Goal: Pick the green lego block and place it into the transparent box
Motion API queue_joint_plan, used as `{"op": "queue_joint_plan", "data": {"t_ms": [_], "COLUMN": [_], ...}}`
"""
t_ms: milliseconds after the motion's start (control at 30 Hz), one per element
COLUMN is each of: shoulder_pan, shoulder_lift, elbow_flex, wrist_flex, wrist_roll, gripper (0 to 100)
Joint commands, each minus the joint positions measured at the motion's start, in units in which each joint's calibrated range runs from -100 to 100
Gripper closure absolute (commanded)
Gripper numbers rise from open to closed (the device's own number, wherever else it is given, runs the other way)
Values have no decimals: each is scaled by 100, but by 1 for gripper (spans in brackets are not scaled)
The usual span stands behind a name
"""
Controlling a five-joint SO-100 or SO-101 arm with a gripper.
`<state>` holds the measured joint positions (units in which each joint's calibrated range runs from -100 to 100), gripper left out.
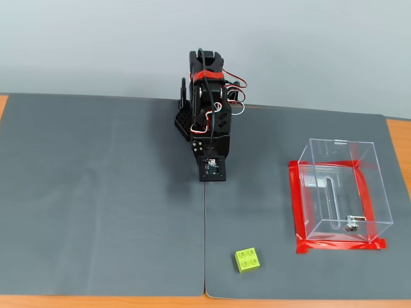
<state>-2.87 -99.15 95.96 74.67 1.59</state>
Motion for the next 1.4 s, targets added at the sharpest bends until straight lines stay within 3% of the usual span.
{"op": "queue_joint_plan", "data": {"t_ms": [0,1367], "shoulder_pan": [-52,-52], "shoulder_lift": [-17,0], "elbow_flex": [-356,-383], "wrist_flex": [24,24], "wrist_roll": [11,-31], "gripper": [98,98]}}
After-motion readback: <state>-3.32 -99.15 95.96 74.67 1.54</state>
